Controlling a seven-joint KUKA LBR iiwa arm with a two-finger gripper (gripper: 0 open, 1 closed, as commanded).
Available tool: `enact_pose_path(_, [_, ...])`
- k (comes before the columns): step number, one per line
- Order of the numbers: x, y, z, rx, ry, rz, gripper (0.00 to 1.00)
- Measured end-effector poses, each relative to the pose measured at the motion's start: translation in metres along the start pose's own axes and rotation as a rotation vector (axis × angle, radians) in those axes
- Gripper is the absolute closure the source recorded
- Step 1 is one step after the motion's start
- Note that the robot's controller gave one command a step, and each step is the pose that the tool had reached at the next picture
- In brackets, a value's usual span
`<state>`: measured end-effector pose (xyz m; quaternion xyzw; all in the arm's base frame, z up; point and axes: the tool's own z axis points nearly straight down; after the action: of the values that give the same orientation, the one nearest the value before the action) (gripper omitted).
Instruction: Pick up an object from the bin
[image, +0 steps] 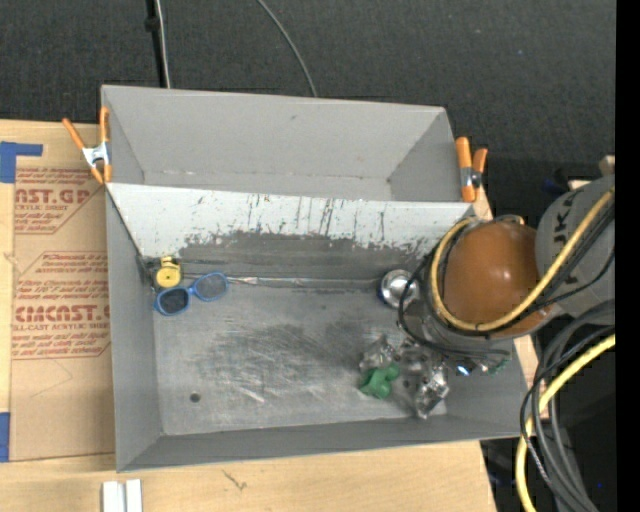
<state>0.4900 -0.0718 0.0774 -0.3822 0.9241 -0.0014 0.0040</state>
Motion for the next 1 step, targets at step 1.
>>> enact_pose_path(1, [-0.0016,0.0030,-0.0003,-0.006,0.002,-0.003,1.00])
